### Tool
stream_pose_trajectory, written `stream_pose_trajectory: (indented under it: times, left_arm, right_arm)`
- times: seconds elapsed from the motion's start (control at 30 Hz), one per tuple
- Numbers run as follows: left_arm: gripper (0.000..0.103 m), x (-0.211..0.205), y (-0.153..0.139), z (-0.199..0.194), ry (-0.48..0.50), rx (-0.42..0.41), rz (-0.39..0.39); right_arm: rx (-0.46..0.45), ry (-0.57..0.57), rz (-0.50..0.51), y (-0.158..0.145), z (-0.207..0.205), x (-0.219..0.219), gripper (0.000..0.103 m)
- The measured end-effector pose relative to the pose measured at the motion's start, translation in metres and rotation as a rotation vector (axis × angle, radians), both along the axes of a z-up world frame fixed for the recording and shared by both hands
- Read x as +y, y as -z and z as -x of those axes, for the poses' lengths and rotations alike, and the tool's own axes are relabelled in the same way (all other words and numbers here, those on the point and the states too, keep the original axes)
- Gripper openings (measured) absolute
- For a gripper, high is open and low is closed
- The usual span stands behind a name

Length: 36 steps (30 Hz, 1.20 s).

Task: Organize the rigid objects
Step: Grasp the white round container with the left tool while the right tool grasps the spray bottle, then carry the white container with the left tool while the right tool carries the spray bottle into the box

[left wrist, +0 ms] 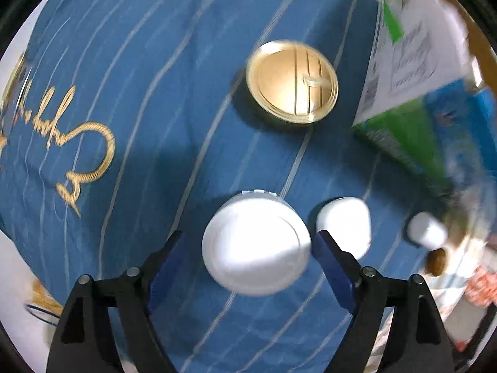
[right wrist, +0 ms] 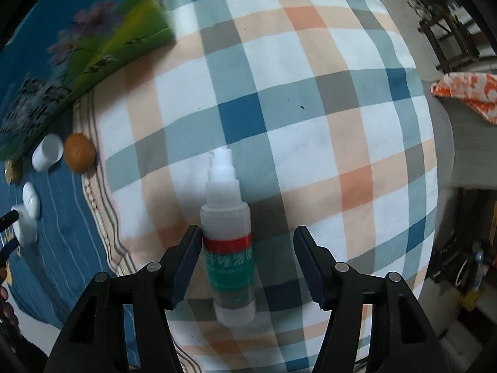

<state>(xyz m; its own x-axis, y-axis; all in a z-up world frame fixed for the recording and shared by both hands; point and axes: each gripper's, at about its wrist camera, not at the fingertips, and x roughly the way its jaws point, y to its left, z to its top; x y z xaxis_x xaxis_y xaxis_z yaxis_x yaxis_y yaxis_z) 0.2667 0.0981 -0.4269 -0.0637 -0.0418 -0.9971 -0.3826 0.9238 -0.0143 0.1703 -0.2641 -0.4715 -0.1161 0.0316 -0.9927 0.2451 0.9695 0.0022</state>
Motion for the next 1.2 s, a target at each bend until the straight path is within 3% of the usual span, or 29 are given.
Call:
stream_pose_trajectory:
  times: [0.17, 0.23, 0.3, 0.33, 0.4, 0.47, 0.7, 0.9, 1.13, 1.2]
  left_arm:
    - [0.084, -0.022, 0.030, -0.009, 0.042, 0.068, -0.004]
    - [0.082, -0.032, 0.035, -0.010, 0.035, 0.034, -0.008]
    - [0.066, -0.027, 0.032, -0.004, 0.039, 0.017, 0.000]
    - [0.066, -0.026, 0.028, 0.001, 0.045, 0.014, -0.011]
    - [0.066, -0.028, 0.023, 0.012, 0.069, 0.018, -0.031]
    - [0.066, -0.042, 0.022, 0.025, 0.095, 0.024, -0.029]
    - [0.066, -0.129, 0.016, 0.073, 0.233, 0.006, 0.002]
    - [0.066, -0.199, 0.024, 0.081, 0.338, 0.001, 0.003]
    - [0.066, -0.226, 0.038, 0.072, 0.360, 0.003, -0.004]
    - [0.066, -0.204, 0.038, 0.085, 0.359, 0.001, 0.000]
  right_arm:
    - [0.002, 0.014, -0.002, -0.005, -0.002, -0.006, 0.064]
    - [0.002, 0.005, -0.010, -0.009, -0.004, -0.009, 0.064]
    - [0.021, 0.012, -0.032, -0.002, -0.001, -0.005, 0.064]
    - [0.034, 0.014, -0.036, 0.005, -0.012, -0.014, 0.061]
    - [0.045, 0.002, -0.055, 0.012, -0.012, -0.011, 0.043]
    - [0.033, -0.029, -0.027, 0.010, -0.012, -0.005, 0.035]
    - [0.081, -0.175, -0.078, 0.006, 0.004, 0.035, 0.035]
    - [0.078, -0.241, -0.053, 0.008, 0.015, 0.061, 0.035]
    - [0.104, -0.243, -0.064, 0.009, 0.003, 0.059, 0.036]
    - [0.109, -0.259, -0.048, 0.020, 0.007, 0.061, 0.036]
